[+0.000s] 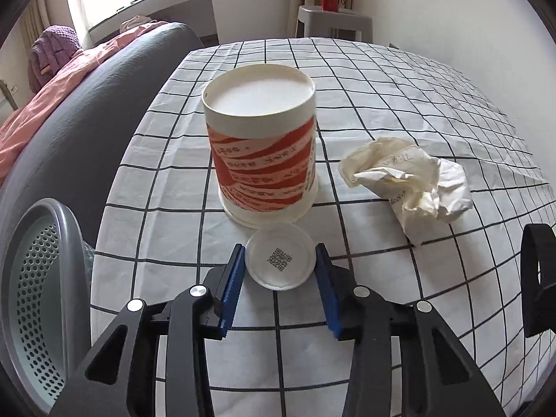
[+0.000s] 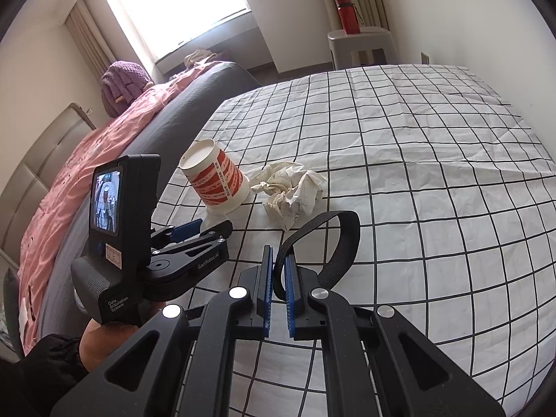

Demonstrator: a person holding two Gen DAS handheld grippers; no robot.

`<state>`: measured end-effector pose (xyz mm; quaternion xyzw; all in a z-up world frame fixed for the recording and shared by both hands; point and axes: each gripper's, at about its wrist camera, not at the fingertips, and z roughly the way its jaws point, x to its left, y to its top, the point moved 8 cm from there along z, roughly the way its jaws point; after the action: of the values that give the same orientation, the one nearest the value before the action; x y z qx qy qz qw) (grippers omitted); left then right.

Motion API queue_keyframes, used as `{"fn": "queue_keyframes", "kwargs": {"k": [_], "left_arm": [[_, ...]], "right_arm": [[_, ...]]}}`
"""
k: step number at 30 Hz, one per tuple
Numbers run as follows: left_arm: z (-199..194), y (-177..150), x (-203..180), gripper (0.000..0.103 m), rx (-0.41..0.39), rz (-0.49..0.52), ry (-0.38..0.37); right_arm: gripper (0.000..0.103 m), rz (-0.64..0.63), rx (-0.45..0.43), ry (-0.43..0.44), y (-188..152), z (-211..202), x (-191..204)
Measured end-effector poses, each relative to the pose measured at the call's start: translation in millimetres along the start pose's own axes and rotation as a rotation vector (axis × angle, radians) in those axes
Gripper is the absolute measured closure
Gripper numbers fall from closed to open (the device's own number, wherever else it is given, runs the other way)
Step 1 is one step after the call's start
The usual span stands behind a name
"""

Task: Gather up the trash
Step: 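Grasp the white QR-code lid with the left gripper while the right holds the strap, then carry both held items over the basket and open both grippers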

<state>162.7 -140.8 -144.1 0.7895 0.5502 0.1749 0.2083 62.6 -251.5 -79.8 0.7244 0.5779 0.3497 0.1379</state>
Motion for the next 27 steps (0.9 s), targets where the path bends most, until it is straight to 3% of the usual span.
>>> {"fn": "queue_keyframes", "kwargs": {"k": [8, 15, 27], "left_arm": [[-16.4, -19.4, 11.3, 0.064, -0.002, -0.027, -0.031], [-56.9, -33.6, 38.9, 0.064, -0.063, -0.043, -0.026], [-120.6, -47.0, 128.3, 0.064, -0.156, -0.100, 0.029]], "right_arm": [[0.095, -0.005, 0.003, -0.010, -0.3, 2.8, -0.2], [0.095, -0.030, 0.012, -0.007, -3.5, 8.7, 14.3], [0.095, -0.162, 0.012, 0.066, 3.6, 26.4, 114.1]]}}
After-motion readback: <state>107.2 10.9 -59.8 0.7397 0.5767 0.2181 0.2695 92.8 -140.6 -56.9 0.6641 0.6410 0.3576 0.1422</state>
